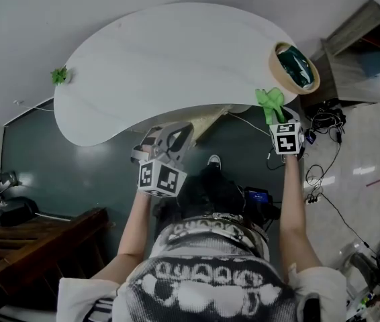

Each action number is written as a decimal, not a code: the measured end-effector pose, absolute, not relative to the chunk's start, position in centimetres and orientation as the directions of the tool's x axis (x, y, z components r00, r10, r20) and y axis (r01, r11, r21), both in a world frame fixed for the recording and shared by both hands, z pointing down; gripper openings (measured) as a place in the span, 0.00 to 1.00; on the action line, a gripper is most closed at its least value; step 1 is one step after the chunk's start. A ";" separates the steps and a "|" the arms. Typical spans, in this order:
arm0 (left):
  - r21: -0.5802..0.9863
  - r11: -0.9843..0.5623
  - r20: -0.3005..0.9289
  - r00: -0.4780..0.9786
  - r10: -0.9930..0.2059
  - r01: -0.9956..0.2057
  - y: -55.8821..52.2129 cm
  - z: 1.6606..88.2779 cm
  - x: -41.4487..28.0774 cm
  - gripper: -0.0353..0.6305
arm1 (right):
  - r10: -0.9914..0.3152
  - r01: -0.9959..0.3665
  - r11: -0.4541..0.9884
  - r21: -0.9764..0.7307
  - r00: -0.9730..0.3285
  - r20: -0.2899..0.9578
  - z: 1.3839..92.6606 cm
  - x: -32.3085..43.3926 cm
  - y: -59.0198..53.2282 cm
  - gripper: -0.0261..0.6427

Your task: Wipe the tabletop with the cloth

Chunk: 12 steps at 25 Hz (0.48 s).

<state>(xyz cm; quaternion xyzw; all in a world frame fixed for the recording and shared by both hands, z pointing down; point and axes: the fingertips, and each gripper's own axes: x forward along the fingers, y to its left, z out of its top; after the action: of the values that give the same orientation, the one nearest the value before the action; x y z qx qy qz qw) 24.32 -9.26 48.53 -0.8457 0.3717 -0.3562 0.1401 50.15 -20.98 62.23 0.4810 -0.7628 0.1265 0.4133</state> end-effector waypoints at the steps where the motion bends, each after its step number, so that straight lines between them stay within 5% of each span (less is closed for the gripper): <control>1: -0.502 -0.683 0.498 0.468 -0.730 -0.531 -9.2 48.5 24.1 0.07 | -0.634 -0.840 0.505 0.199 -0.205 0.745 61.9 49.7 -20.7 0.17; 12: -0.506 -0.674 0.501 0.453 -0.737 -0.538 -5.3 47.8 18.5 0.07 | -0.656 -0.836 0.526 0.157 -0.282 0.700 58.2 42.2 -14.2 0.17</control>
<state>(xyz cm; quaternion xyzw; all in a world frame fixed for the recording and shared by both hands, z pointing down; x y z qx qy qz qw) 18.54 -5.28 47.77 -0.8411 0.3789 -0.3602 0.1385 42.21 -14.16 58.19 0.4713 -0.7913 0.1215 0.3701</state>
